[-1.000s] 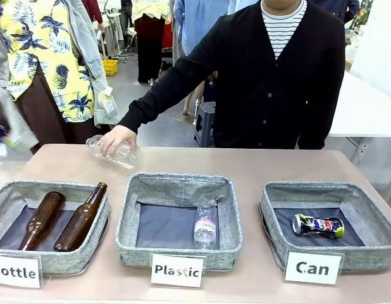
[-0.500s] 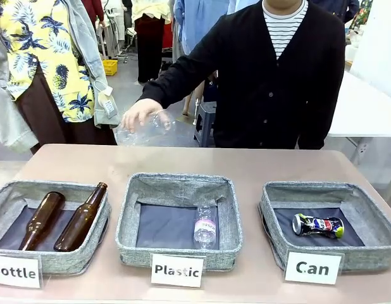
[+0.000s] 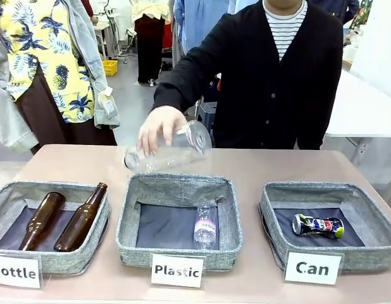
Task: Sort the can waste into the basket.
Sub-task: Pick up the can waste from the table and place it in the right Fabric basket.
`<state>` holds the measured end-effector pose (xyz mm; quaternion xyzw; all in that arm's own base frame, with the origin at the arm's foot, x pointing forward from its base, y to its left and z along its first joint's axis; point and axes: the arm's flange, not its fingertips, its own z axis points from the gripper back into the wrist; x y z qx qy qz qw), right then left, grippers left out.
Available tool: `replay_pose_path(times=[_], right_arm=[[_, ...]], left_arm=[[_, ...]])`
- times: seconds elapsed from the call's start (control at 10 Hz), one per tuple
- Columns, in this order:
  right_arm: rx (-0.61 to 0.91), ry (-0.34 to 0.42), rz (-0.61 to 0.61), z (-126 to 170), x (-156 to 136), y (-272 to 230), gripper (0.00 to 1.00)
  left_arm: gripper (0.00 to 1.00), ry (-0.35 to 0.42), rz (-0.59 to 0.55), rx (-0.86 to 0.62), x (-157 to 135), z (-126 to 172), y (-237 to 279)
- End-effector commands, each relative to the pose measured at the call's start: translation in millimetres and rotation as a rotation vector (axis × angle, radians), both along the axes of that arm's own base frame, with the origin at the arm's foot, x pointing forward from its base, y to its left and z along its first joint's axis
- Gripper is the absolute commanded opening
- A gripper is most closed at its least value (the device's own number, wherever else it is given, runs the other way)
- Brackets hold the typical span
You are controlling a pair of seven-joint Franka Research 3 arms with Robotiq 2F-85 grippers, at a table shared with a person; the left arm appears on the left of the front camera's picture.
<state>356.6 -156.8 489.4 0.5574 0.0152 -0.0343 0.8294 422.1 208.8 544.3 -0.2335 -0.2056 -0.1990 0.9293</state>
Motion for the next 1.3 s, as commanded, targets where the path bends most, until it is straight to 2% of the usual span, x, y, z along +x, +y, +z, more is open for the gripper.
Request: replay_pose_path(times=[0.0,0.1,0.2,0.3,0.4,0.6,0.7,1.0,1.2], right_arm=[[-0.023,-0.015,0.011,0,-2,-2,1.00],[-0.023,-0.015,0.011,0,-2,-2,1.00],[-0.023,-0.015,0.011,0,-2,-2,1.00],[-0.023,-0.015,0.011,0,-2,-2,1.00],[-0.023,-0.015,0.011,0,-2,-2,1.00],[-0.023,-0.015,0.011,0,-2,-2,1.00],[-0.023,-0.015,0.011,0,-2,-2,1.00],[-0.023,-0.015,0.011,0,-2,-2,1.00],[-0.023,-0.015,0.011,0,-2,-2,1.00]], left_arm=[[0.39,-0.166,-0.445,0.124,-31,5,-112],[0.39,-0.213,-0.591,0.121,-34,2,-144],[0.39,-0.199,-0.732,0.089,-31,-4,-167],[0.39,-0.193,-0.761,0.102,-28,-6,-170],[0.39,-0.184,-0.705,0.105,-19,-3,-156],[0.39,-0.181,-0.701,0.091,-15,-6,-127],[0.39,-0.215,-0.673,0.103,-20,-8,-123],[0.39,-0.199,-0.643,0.080,-18,-11,-122],[0.39,-0.217,-0.578,0.061,-18,-14,-114]])
